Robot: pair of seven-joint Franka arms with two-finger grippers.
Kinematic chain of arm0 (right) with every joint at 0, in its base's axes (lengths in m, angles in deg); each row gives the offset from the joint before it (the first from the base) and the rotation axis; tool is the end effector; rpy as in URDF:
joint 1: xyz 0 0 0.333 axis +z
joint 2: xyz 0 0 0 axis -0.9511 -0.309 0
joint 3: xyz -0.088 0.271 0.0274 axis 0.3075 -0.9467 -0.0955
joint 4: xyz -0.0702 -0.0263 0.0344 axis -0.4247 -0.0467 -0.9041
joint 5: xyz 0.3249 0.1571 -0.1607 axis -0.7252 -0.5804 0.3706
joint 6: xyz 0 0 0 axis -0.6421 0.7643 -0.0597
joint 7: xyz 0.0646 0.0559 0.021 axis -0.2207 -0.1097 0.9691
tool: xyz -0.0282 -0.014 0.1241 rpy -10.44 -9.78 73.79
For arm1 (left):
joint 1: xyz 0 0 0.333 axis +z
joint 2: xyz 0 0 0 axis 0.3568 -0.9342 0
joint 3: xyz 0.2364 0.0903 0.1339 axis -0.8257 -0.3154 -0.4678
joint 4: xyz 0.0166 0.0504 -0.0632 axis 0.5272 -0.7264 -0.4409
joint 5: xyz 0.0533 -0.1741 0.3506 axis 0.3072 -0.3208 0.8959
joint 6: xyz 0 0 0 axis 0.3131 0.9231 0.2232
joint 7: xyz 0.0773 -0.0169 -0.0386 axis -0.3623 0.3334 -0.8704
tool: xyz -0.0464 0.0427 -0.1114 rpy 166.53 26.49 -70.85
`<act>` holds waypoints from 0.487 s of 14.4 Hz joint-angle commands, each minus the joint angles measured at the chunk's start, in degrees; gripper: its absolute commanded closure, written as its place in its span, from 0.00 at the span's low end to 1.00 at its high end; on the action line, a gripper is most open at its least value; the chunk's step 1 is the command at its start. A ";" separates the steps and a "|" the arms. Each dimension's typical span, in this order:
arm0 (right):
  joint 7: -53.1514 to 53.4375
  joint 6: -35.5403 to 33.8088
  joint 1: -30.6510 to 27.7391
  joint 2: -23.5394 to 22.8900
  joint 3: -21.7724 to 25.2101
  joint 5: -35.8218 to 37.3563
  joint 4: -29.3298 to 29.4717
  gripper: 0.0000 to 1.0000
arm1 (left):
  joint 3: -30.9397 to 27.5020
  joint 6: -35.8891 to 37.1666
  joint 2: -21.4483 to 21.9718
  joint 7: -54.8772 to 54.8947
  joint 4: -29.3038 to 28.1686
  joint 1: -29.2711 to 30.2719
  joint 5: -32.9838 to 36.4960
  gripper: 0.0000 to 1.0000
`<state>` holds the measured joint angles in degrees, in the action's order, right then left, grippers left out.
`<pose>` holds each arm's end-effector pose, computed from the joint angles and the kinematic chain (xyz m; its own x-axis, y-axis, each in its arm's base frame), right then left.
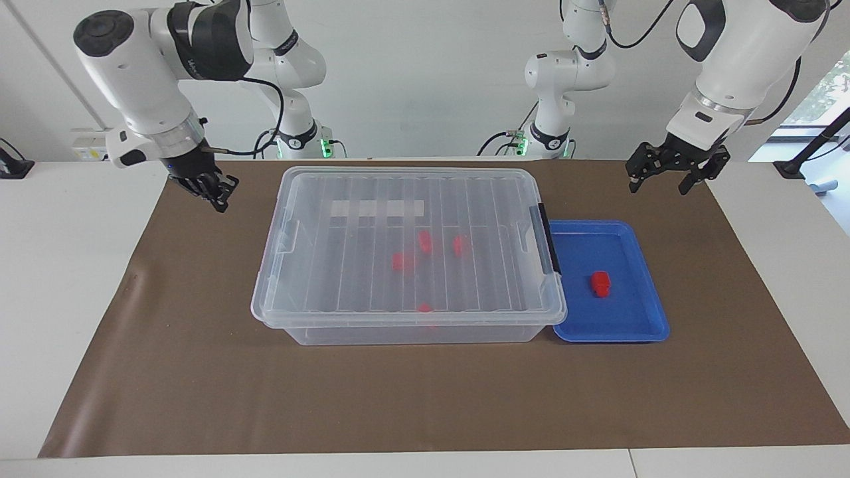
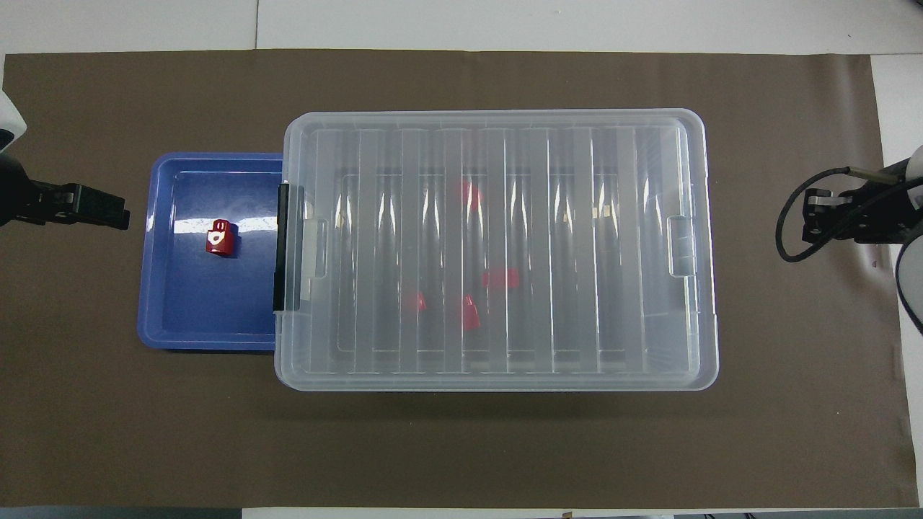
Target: Place red block in blue tray from box
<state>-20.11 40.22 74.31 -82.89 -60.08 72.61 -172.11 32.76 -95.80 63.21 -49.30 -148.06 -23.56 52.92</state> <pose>0.5491 -0.0269 0.5213 0.9635 -0.2627 -0.0508 -0.2631 -0.9648 0.0001 0.5522 -0.0532 0.5638 0.9897 -0.1427 0.0073 -0.1427 -0.9898 -0.0025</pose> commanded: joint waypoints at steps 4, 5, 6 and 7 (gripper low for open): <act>-8.90 -3.52 -2.48 0.75 1.14 -0.93 2.26 0.00 | -0.11 0.04 3.03 0.80 -3.32 0.28 -1.21 0.00; -8.99 -3.34 -2.48 0.83 1.14 -0.93 2.17 0.00 | -0.20 0.04 3.03 0.80 -3.23 0.28 -1.99 0.00; -9.07 -2.99 -2.48 0.84 1.14 -0.93 2.17 0.00 | -0.20 -0.05 3.03 0.80 -3.23 0.28 -2.18 0.00; -9.25 -2.73 -2.40 0.75 0.96 -0.85 2.26 0.00 | -0.20 -0.05 3.03 0.80 -3.32 0.28 -2.18 0.00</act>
<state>-27.80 37.75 72.19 -82.52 -58.78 72.37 -170.18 32.74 -95.66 64.55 -49.30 -149.42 -23.56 52.15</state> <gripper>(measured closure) 0.379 0.000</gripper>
